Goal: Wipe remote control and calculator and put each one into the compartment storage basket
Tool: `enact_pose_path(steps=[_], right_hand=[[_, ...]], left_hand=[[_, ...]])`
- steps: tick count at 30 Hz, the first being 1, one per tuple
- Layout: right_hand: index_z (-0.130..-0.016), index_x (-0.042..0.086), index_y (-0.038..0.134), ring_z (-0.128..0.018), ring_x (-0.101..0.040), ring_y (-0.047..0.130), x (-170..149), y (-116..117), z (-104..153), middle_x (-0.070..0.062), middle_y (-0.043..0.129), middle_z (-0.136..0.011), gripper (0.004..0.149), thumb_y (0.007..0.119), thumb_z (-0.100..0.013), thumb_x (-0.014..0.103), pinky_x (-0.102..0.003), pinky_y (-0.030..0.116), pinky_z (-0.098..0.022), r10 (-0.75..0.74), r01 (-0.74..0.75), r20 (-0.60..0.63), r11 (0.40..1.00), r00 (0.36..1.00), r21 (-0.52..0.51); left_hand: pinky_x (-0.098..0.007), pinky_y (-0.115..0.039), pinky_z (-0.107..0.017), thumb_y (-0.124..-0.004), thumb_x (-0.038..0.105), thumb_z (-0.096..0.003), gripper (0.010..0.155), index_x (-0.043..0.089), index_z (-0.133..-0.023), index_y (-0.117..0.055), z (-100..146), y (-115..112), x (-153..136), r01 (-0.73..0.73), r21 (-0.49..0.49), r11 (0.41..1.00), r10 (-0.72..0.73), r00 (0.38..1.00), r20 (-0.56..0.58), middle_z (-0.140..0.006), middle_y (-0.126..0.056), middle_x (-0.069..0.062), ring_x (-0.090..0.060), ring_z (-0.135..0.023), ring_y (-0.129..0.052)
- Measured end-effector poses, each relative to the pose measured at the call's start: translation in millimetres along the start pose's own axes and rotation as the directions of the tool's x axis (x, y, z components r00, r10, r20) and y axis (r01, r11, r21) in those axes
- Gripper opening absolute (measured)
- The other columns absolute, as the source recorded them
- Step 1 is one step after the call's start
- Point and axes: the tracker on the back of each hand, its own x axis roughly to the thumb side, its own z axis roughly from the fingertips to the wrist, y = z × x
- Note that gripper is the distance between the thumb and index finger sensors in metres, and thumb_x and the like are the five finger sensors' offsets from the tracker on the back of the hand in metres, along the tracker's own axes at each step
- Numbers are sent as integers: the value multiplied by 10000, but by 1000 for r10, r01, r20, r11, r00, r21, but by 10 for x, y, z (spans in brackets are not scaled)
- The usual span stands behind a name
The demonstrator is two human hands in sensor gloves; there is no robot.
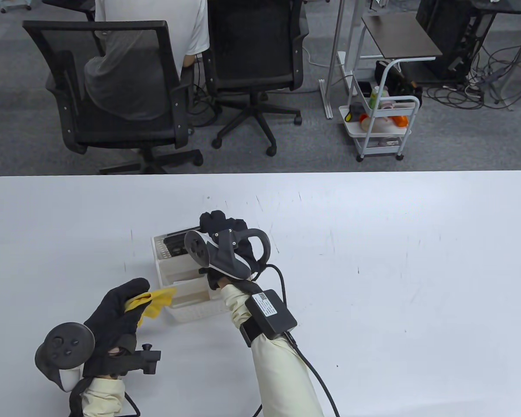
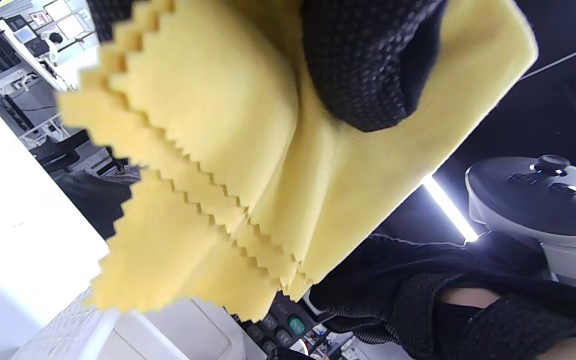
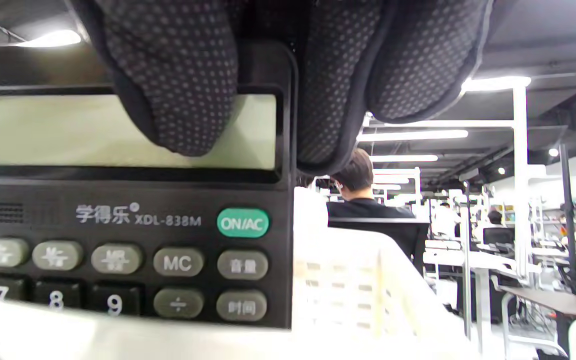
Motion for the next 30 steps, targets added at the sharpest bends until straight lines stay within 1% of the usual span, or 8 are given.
enact_pose_path(steps=[7, 10, 13, 16, 20, 22, 24, 30], right_hand=[[-838, 166, 898, -646, -281, 1027, -100, 244, 12, -97, 944, -848, 458, 966, -395, 262, -505, 819, -526, -22, 26, -48, 996, 999, 82], [-874, 142, 883, -663, -297, 1018, -139, 280, 49, -125, 934, -864, 478, 946, -414, 252, -514, 807, -536, -70, 74, -50, 994, 996, 85], [-950, 109, 827, -737, -338, 963, -187, 234, 86, -165, 879, -933, 500, 887, -469, 233, -567, 745, -572, -158, 168, -78, 977, 984, 130], [-1000, 83, 766, -776, -387, 909, -248, 65, 188, -206, 825, -974, 538, 854, -498, 255, -621, 686, -583, -233, 236, -61, 970, 971, 52], [-1046, 56, 698, -831, -427, 840, -350, -189, 462, -231, 758, -1021, 586, 794, -535, 327, -650, 646, -594, -223, 223, 2, 975, 975, 12], [-1057, 47, 679, -846, -441, 816, -428, -329, 684, -241, 733, -1035, 603, 780, -543, 344, -660, 628, -598, -221, 222, 35, 975, 975, -26], [-1072, 42, 654, -867, -462, 782, -498, -429, 887, -253, 709, -1048, 618, 756, -554, 363, -677, 604, -602, -223, 225, 56, 974, 973, -33], [-1096, 33, 615, -915, -511, 687, -687, -611, 1458, -273, 638, -1089, 646, 718, -571, 394, -738, 500, -615, -178, 180, 69, 983, 982, -32]], left_hand=[[-374, -919, -448, -904, 271, -452, 366, 353, -808, -875, -8, -46, 4, -3, -25, 1000, 3, 1000, 1, -795, -963, 29, -208, -637, -1035], [-380, -918, -456, -900, 262, -456, 359, 351, -804, -881, -8, -55, 5, -37, -34, 999, 37, 999, -8, -806, -960, 25, -214, -647, -1034], [-381, -917, -460, -898, 260, -458, 357, 348, -803, -883, -5, -74, 8, -72, -43, 997, 71, 997, -17, -809, -958, 24, -215, -652, -1031], [-381, -915, -467, -894, 259, -461, 357, 349, -806, -881, 1, -94, 21, -80, -55, 995, 80, 997, -5, -815, -955, 26, -214, -660, -1029], [-379, -915, -470, -891, 263, -463, 355, 351, -807, -880, 12, -105, 51, -79, -58, 995, 80, 997, 18, -815, -955, 29, -211, -660, -1029], [-377, -914, -472, -890, 264, -464, 357, 351, -809, -877, 18, -118, 71, -80, -57, 995, 82, 996, 30, -818, -952, 29, -210, -664, -1027], [-377, -915, -472, -889, 267, -465, 357, 352, -811, -876, 19, -137, 89, -74, -62, 995, 77, 996, 41, -817, -953, 31, -208, -664, -1027], [-378, -913, -475, -886, 272, -468, 356, 353, -815, -873, 32, -201, 124, -71, -83, 994, 76, 995, 58, -820, -952, 33, -208, -667, -1026]])
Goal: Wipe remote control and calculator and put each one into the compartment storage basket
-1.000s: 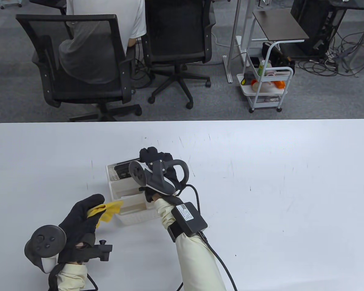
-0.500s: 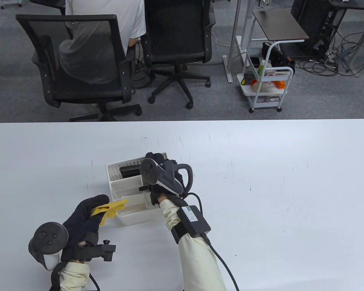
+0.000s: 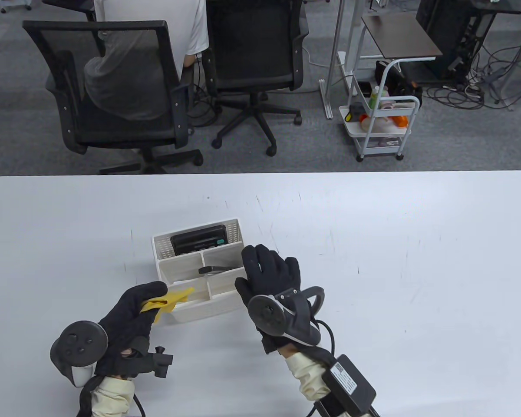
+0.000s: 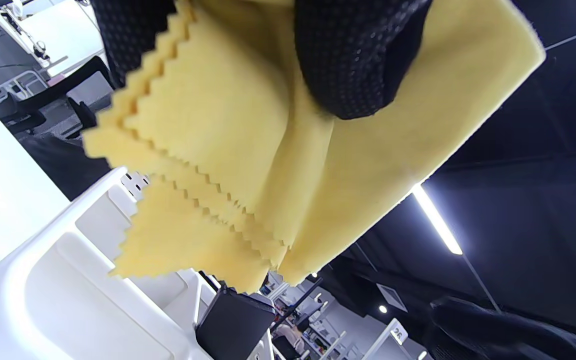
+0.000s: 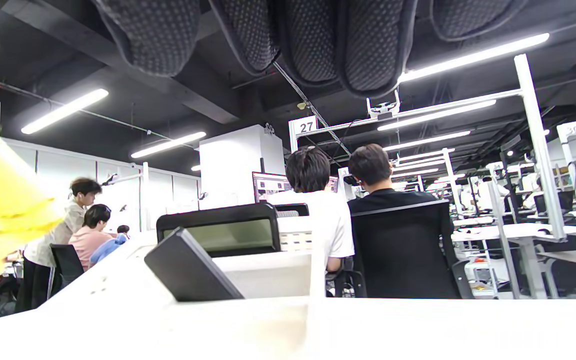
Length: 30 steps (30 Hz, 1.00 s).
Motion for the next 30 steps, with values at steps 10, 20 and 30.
enact_pose_path(steps=[10, 20, 30], right_hand=[[-1172, 46, 430, -1029, -607, 315, -195, 149, 783, -279, 447, -1180, 796, 638, -580, 535, -844, 260, -580, 24, -16, -72, 994, 997, 110], [-1183, 86, 326, -1029, -600, 135, -257, 374, 990, -272, 290, -1201, 824, 619, -573, 557, -846, 161, -562, 28, -11, -75, 975, 997, 222], [-1176, 78, 334, -1028, -596, 170, -247, 377, 1034, -271, 310, -1196, 803, 617, -579, 533, -838, 187, -569, 38, -20, -72, 973, 997, 229]], left_hand=[[-377, -913, -477, -884, 276, -469, 357, 356, -817, -871, 23, -80, 33, 7, -23, 1000, -7, 1000, 26, -822, -951, 35, -206, -669, -1025], [-382, -909, -489, -883, 284, -475, 356, 362, -822, -868, -12, -197, 151, 34, -33, 999, -31, 994, 104, -829, -948, 38, -206, -682, -1021], [-383, -886, -515, -889, 315, -471, 354, 407, -812, -873, -296, -398, 78, 179, -116, 977, -174, 983, 58, -825, -959, 84, -196, -711, -996]])
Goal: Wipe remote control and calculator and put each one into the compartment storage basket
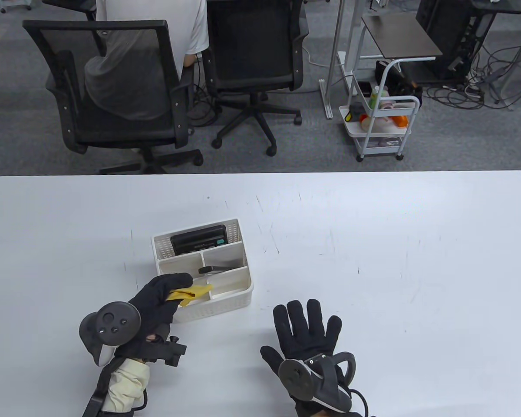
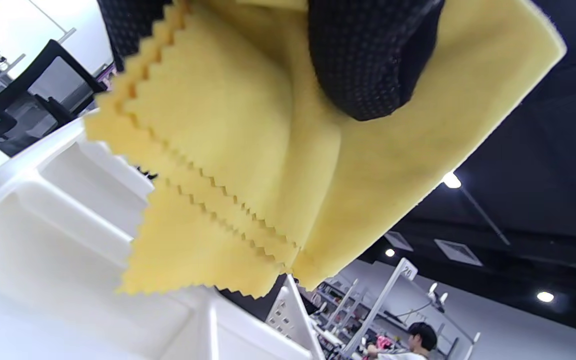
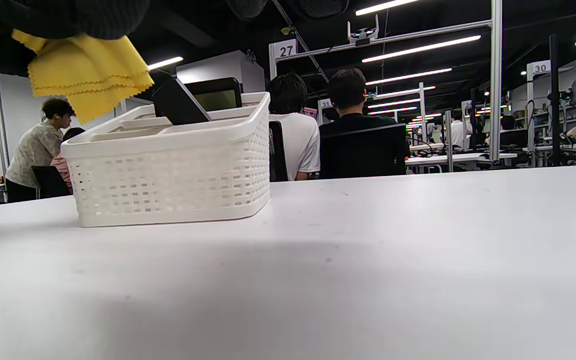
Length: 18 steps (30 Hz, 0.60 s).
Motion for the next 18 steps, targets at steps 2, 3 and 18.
enact_pose_path(steps=[2, 3, 18], right_hand=[[-1175, 73, 332, -1027, -597, 171, -10, 3, -1, -274, 314, -1193, 804, 618, -579, 530, -838, 189, -569, -11, 11, -7, 1000, 1000, 8], [-1174, 69, 330, -1026, -600, 171, -14, 1, 0, -273, 310, -1193, 806, 619, -579, 530, -837, 190, -570, -14, 14, -8, 1000, 1000, 10], [-1170, 61, 353, -1024, -597, 161, -13, -2, 0, -275, 315, -1190, 794, 623, -580, 518, -832, 199, -576, -22, 22, 3, 999, 1000, 32]], left_hand=[[-429, -847, -573, -888, 313, -471, 354, 413, -810, -874, -35, -59, -23, 22, -26, 999, -22, 1000, -12, -834, -956, 105, -230, -787, -954], [-473, -801, -619, -887, 309, -472, 355, 415, -811, -872, -44, -93, -33, 42, -35, 998, -43, 999, -14, -840, -954, 108, -262, -850, -908], [-710, -396, -723, -771, 399, -524, 370, 438, -892, -786, 91, -424, -189, 581, -159, 798, -577, 813, 74, -1203, -488, -42, -515, -1086, -244]])
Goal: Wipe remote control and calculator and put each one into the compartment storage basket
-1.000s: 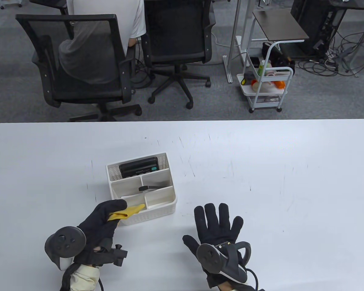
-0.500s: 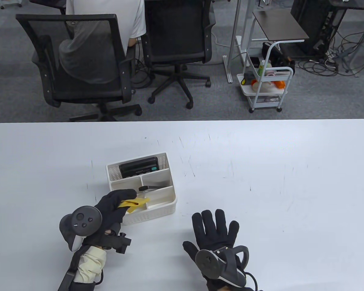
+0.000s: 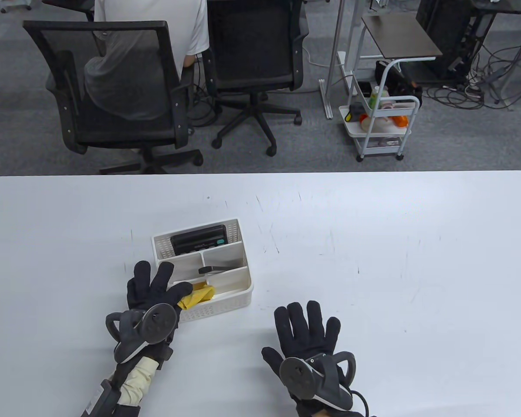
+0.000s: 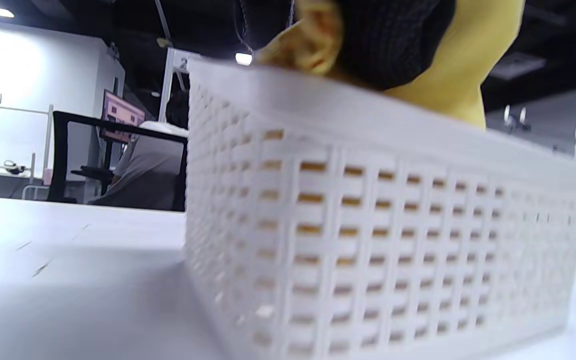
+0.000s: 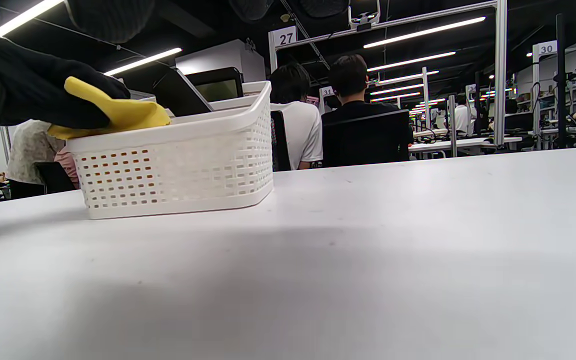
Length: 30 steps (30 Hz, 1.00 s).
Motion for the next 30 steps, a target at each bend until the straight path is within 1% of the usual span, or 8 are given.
enact_pose_path(steps=[4, 8, 12, 15, 18, 21, 25, 30], right_hand=[[-1168, 57, 357, -1023, -597, 162, -2, 6, -5, -279, 317, -1187, 792, 623, -580, 516, -831, 199, -577, 0, 0, -5, 1000, 1000, 9], [-1169, 55, 359, -1024, -596, 162, 1, 5, -5, -275, 315, -1190, 792, 623, -580, 515, -831, 200, -576, 2, -2, -5, 1000, 1000, 14], [-1168, 55, 363, -1023, -596, 164, -6, 4, -12, -278, 318, -1189, 790, 624, -581, 514, -831, 204, -576, 3, -3, -8, 1000, 1000, 11], [-1167, 53, 367, -1024, -596, 167, -12, 3, -19, -279, 321, -1188, 788, 624, -581, 513, -830, 204, -578, -4, 4, -11, 1000, 1000, 7], [-1167, 55, 367, -1024, -595, 168, -9, 6, -18, -277, 324, -1189, 787, 624, -581, 512, -830, 205, -578, -5, 5, -11, 1000, 1000, 6], [-1167, 53, 366, -1024, -595, 169, -5, 1, -15, -278, 325, -1188, 788, 624, -580, 512, -830, 203, -578, -5, 5, -9, 1000, 1000, -2], [-1167, 56, 366, -1024, -595, 169, 0, -7, -15, -278, 326, -1187, 786, 623, -581, 513, -831, 203, -576, -3, 3, -5, 1000, 1000, -19], [-1167, 56, 367, -1024, -596, 171, -3, -4, -8, -279, 325, -1187, 786, 623, -581, 513, -830, 203, -577, -4, 4, -6, 1000, 1000, -27]], left_hand=[[-739, -287, -724, -650, 515, -550, 413, 445, -943, -755, 21, -75, 19, 71, -104, 992, -66, 997, 43, -1236, -328, -5, -491, -1085, -95], [-755, -214, -718, -538, 683, -511, 579, 420, -990, -731, 20, -133, 31, 122, -207, 971, -115, 992, 47, -1244, -195, 12, -488, -1066, 25], [-749, -243, -724, -626, 688, -481, 580, 407, -971, -754, 25, -99, 48, 129, -151, 980, -124, 991, 45, -1245, -248, -6, -493, -1081, -37], [-740, -330, -730, -699, 654, -469, 576, 409, -990, -717, 52, 26, 55, 119, -37, 992, -117, 992, 41, -1239, -353, -19, -503, -1103, -159], [-725, -393, -732, -729, 585, -486, 546, 392, -996, -706, 77, 171, 39, 47, 62, 997, -48, 999, 9, -1223, -438, -45, -504, -1110, -258], [-722, -408, -729, -718, 572, -500, 596, 392, -1058, -612, 126, 285, 44, 29, 107, 994, -29, 1000, -1, -1223, -440, -53, -510, -1108, -290], [-741, -391, -719, -658, 596, -519, 678, 389, -1122, -428, 251, 385, 138, 57, 127, 990, -59, 998, 15, -1236, -379, -67, -531, -1106, -278], [-782, -370, -701, -584, 672, -518, 734, 401, -1142, -310, 463, 406, 356, 92, 5, 996, -92, 996, 19, -1255, -265, -70, -558, -1107, -203]])
